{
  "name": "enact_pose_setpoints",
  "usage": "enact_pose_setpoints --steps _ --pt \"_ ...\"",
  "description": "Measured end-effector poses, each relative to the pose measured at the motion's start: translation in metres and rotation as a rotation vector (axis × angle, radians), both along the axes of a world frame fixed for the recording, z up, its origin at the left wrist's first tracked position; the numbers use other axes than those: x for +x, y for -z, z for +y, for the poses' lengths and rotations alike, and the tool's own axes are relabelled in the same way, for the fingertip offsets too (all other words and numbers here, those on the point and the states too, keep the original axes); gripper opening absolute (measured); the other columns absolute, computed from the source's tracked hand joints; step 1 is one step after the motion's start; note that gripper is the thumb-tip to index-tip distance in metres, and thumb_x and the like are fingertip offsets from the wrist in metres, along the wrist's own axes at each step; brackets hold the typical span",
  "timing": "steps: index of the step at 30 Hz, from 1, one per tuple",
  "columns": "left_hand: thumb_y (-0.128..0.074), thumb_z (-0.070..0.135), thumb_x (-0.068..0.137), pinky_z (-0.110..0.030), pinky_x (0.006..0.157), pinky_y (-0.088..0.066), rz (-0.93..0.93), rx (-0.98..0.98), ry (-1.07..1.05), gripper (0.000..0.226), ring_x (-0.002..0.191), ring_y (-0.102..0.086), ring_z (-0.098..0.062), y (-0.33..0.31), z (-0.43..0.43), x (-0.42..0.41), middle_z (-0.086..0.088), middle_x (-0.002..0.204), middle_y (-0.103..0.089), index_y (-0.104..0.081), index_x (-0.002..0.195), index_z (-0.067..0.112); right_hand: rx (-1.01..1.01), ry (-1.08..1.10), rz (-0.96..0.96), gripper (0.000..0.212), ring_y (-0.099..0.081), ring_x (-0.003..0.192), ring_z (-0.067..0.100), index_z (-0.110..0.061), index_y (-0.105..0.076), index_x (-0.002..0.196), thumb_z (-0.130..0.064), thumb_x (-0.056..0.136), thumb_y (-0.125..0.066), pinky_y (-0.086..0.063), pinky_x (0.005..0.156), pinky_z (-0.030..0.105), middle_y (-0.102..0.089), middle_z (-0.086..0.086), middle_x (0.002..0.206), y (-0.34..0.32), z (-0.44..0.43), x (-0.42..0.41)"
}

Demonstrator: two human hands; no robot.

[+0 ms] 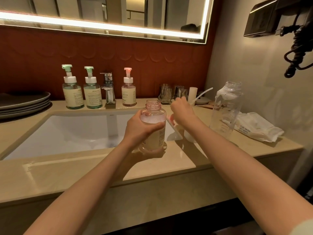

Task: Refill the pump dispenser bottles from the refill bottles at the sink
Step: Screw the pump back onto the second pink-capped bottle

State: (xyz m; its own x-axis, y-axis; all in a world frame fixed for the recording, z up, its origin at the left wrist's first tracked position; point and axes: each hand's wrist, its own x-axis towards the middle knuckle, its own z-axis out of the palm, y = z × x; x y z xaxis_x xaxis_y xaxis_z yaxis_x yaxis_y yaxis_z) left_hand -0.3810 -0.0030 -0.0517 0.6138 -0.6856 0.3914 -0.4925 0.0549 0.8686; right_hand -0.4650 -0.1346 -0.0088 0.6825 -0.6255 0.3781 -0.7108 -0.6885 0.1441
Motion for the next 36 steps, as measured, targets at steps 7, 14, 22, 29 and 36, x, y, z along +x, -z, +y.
enact_pose_setpoints --steps 7,14,22,29,36 --pt "-0.079 0.032 0.069 -0.027 0.079 -0.045 -0.022 -0.002 0.010 0.068 0.101 -0.048 -0.014 0.001 0.000 0.000 -0.004 0.124 -0.057 -0.049 0.127 0.014 0.301 -0.141 -0.830 0.018 -0.054 0.095 0.012 -0.013 -0.072 0.097 -0.018 0.080 -0.072 -0.043 0.071 0.020 -0.063 0.001 0.102 -0.048 0.013 -0.001" --pt "-0.079 0.029 0.070 -0.029 0.081 -0.046 0.032 0.006 0.044 0.068 0.101 -0.049 -0.016 -0.002 0.002 -0.002 -0.001 0.115 -0.054 -0.047 0.128 0.013 1.050 -0.312 -1.330 0.013 -0.056 0.104 0.021 -0.011 -0.065 0.090 -0.009 0.078 -0.072 -0.053 0.082 0.031 -0.062 0.005 0.104 -0.075 0.033 -0.019" --pt "-0.078 0.028 0.072 -0.025 0.075 -0.043 0.022 0.030 0.045 0.065 0.098 -0.048 -0.014 -0.005 0.005 -0.005 0.003 0.108 -0.051 -0.048 0.127 0.012 1.344 -0.509 -1.515 0.024 -0.059 0.095 0.024 -0.009 -0.055 0.105 -0.007 0.084 -0.065 -0.055 0.079 0.033 -0.060 0.010 0.097 -0.109 0.052 -0.037" --pt "-0.079 0.029 0.071 -0.028 0.077 -0.045 0.018 0.041 0.030 0.065 0.099 -0.050 -0.016 -0.006 0.008 -0.009 0.003 0.107 -0.051 -0.048 0.127 0.013 1.377 -0.600 -1.533 0.034 -0.061 0.087 0.024 -0.007 -0.049 0.115 -0.006 0.085 -0.064 -0.055 0.076 0.034 -0.060 0.013 0.096 -0.127 0.065 -0.046" --pt "-0.079 0.027 0.071 -0.029 0.076 -0.045 0.035 0.034 0.024 0.062 0.099 -0.051 -0.018 -0.005 0.007 -0.010 0.002 0.106 -0.052 -0.049 0.123 0.013 1.359 -0.596 -1.388 0.026 -0.061 0.096 0.026 -0.009 -0.052 0.105 -0.008 0.083 -0.066 -0.055 0.080 0.033 -0.061 0.013 0.101 -0.126 0.069 -0.047"
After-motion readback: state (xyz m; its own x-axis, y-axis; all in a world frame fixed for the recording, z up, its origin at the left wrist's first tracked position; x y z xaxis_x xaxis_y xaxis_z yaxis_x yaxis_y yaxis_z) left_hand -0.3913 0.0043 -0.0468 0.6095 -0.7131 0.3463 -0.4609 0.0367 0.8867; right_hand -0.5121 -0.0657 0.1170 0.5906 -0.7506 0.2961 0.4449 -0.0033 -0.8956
